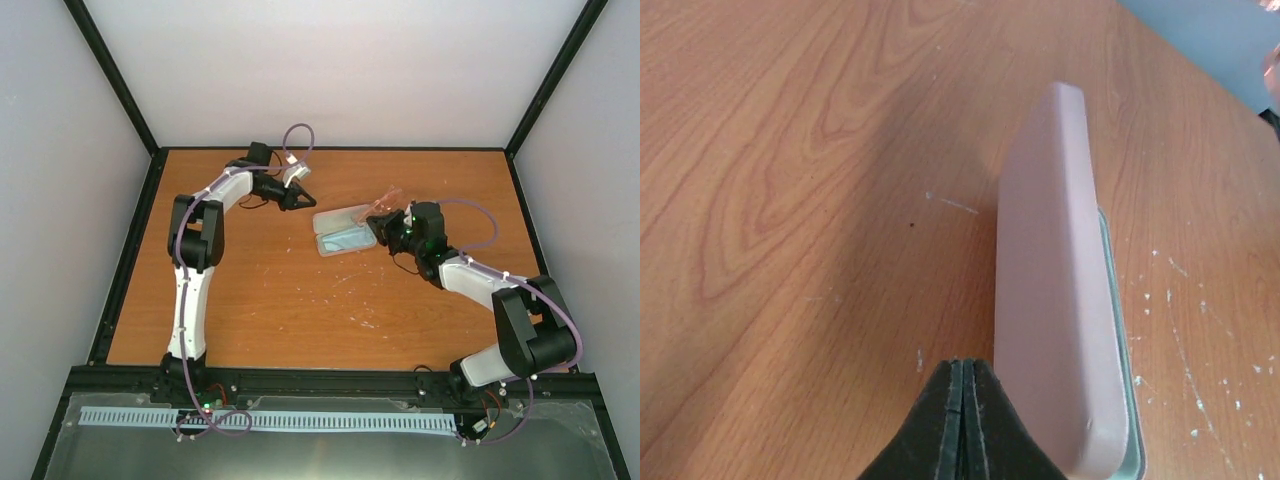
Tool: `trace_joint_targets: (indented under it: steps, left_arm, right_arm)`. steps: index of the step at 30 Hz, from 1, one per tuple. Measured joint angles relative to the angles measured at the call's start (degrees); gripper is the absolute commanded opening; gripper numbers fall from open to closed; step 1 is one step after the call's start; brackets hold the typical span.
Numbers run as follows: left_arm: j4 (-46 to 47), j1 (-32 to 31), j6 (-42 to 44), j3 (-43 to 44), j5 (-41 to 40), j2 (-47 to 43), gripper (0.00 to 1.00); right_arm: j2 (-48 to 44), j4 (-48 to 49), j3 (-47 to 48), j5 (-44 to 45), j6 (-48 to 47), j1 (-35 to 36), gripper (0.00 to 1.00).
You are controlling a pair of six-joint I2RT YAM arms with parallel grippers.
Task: Organize the sunglasses
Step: Adjust the sunglasses case at the center of the board.
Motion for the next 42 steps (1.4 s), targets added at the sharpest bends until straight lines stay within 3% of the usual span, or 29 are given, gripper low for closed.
trace_joint_targets:
  steps: [29, 42]
  left_arm:
    - [-4.1, -5.6, 3.0, -5.1, -7.9, 2.3, 0.05]
    - [-3.5, -6.5, 2.3, -8.4, -4.8, 1.8, 0.05]
  right_arm:
    - [-2.8, -0.8, -2.1, 4.4, 1.6, 0.0, 0.03]
    - [3.0, -8.5, 1.6, -2.3, -8.6, -0.3, 0.03]
